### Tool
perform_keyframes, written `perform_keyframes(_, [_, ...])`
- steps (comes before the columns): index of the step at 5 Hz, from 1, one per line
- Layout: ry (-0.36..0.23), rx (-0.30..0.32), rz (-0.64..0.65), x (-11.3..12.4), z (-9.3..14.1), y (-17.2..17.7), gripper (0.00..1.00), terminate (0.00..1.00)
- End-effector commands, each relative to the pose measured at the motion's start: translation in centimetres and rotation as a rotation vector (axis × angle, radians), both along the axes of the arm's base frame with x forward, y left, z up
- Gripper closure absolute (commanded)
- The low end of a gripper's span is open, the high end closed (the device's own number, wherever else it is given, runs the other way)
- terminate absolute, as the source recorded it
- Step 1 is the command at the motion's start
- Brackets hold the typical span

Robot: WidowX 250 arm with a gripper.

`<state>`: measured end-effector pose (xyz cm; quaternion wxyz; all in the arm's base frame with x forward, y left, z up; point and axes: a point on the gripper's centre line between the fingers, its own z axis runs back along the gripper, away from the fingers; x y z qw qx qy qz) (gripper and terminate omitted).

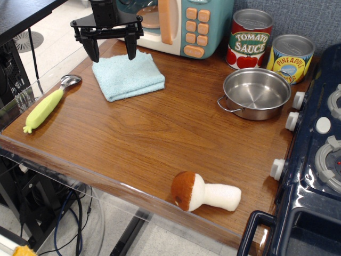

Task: Move the spoon from the bottom left of the table to the top middle of the table.

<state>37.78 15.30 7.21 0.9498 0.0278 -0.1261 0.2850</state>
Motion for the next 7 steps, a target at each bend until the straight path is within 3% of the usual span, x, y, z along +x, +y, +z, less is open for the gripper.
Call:
perform_keyframes(1, [0.0, 0.0, 0.0, 0.0, 0.0, 0.0, 0.0, 0.0])
perform_keyframes(5, [0.011, 0.057, -0.169, -4.2, 0.5, 5.2, 0.0, 0.0])
perform_keyframes(7, [0.099, 0.11, -0.189, -7.7, 0.0, 6.2, 0.0, 0.0])
